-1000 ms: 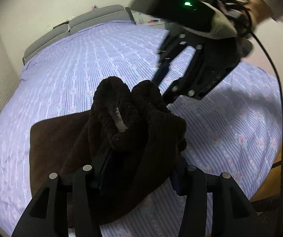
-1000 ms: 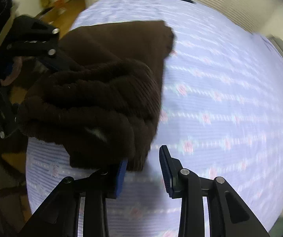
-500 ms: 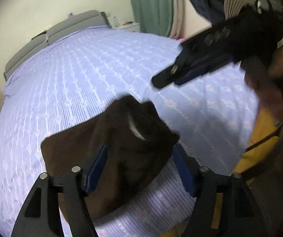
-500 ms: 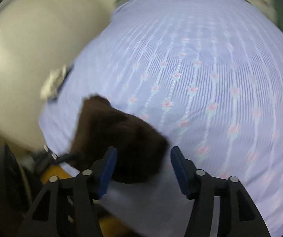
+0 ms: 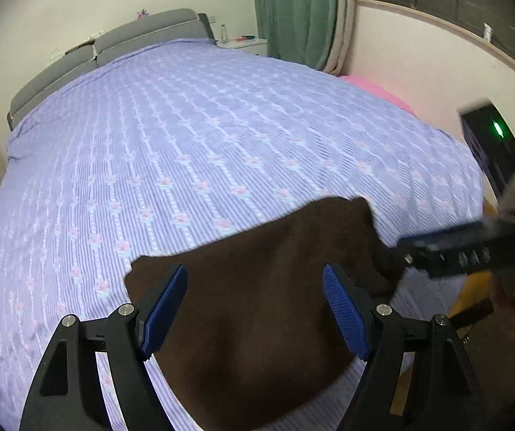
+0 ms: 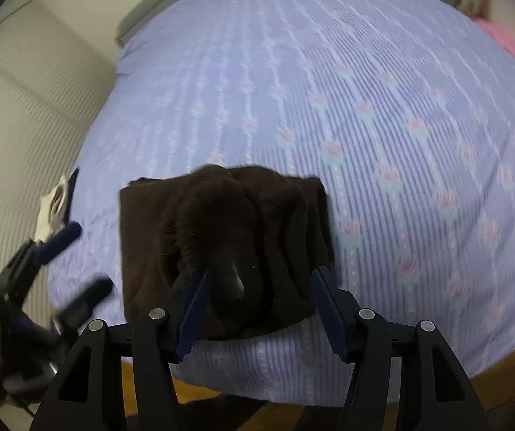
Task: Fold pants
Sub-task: 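Fold the pants end down onto the pile with the right tool while the left tool releases, then grasp the folded brown pants bundle with the right tool and lift it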
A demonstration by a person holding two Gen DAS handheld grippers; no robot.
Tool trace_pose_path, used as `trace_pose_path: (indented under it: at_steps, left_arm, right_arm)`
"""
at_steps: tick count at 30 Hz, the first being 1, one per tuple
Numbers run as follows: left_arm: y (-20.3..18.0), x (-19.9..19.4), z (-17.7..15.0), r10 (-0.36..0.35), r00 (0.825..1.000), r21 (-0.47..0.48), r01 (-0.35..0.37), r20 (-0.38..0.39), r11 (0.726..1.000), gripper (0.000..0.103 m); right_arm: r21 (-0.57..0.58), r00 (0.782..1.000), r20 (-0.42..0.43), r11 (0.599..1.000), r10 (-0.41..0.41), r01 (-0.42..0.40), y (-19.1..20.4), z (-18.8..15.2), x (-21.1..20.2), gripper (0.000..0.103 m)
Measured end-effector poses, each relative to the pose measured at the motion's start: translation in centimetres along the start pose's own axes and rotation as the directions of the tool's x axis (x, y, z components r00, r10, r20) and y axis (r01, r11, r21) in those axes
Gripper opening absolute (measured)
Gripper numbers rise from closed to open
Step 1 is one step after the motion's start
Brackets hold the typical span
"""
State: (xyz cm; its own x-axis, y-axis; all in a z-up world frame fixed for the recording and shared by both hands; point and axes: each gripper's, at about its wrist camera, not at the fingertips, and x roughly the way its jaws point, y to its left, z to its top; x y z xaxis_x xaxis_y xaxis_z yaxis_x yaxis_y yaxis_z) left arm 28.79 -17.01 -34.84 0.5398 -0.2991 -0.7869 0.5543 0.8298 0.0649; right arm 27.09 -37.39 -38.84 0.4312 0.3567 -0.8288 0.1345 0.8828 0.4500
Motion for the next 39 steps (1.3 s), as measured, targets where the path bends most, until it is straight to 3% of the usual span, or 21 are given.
trace_pose_path:
  at_steps: [3,5,6,7,10,13,17,21,24,25,31,34,39]
  left_arm:
    - [1.7,1.1,0.9,-0.021,1.0,-0.034,0.02,-0.01,0.999,0.077]
    - [2.4,1.7,1.3,-0.036,0.999,-0.047,0.035,-0.016,0.998,0.077]
    - [2.5,1.9,1.6,-0.043,0.999,-0.051,0.042,-0.016,0.998,0.077]
    - [2.6,1.9,1.9,-0.051,0.999,-0.055,0.05,-0.01,0.997,0.077]
    - [2.6,1.9,2.6,-0.08,0.997,-0.053,0.08,0.008,0.995,0.077]
    - [1.8,2.2,2.8,-0.103,0.994,-0.019,0.104,0.022,0.994,0.077]
    - [0.7,3.1,3.0,-0.133,0.991,0.012,0.132,0.003,0.991,0.077]
    - [-0.3,3.7,3.1,-0.149,0.989,0.036,0.149,-0.007,0.988,0.077]
    - [-0.8,3.6,3.4,-0.155,0.988,0.042,0.155,-0.003,0.987,0.077]
    - [-0.9,3.6,3.5,-0.156,0.988,0.045,0.156,-0.002,0.987,0.077]
    - [-0.6,2.6,3.6,-0.159,0.987,0.05,0.159,-0.006,0.986,0.077]
    - [-0.2,2.1,3.3,-0.152,0.988,0.043,0.153,-0.018,0.987,0.077]
    - [1.0,1.4,2.5,-0.135,0.99,0.009,0.135,-0.042,0.991,0.078]
  right_arm:
    - [0.048,1.0,-0.005,0.999,0.004,-0.003,-0.4,-0.2,1.1,0.058]
    - [0.058,1.0,-0.014,0.998,-0.005,0.006,-0.6,-0.4,1.9,0.036]
    - [0.071,1.0,-0.015,0.997,-0.001,0.002,-0.8,-0.4,2.0,0.032]
    - [0.097,1.0,-0.003,0.995,0.024,-0.024,-1.4,-0.3,1.8,0.022]
    - [0.163,0.993,0.052,0.981,0.102,-0.109,-3.4,-0.1,0.3,0.019]
    - [0.206,0.989,0.057,0.968,0.135,-0.144,-5.6,-0.4,0.4,0.019]
    - [0.319,0.972,0.084,0.918,0.221,-0.236,-9.2,-1.3,2.8,0.019]
    - [0.297,0.971,0.076,0.924,0.227,-0.239,-9.3,-1.3,4.0,0.023]
    - [0.255,0.98,0.089,0.947,0.18,-0.197,-7.5,-1.6,2.7,0.041]
    - [0.255,0.984,0.094,0.952,0.153,-0.172,-7.1,-1.9,2.2,0.054]
    - [0.302,0.97,0.222,0.939,0.101,-0.167,-5.4,-4.7,-3.1,0.056]
    - [0.213,0.968,0.239,0.969,0.076,-0.129,-3.0,-5.1,-4.6,0.056]
    - [-0.004,0.979,0.162,0.992,0.122,-0.123,-0.8,-2.9,-3.1,0.054]
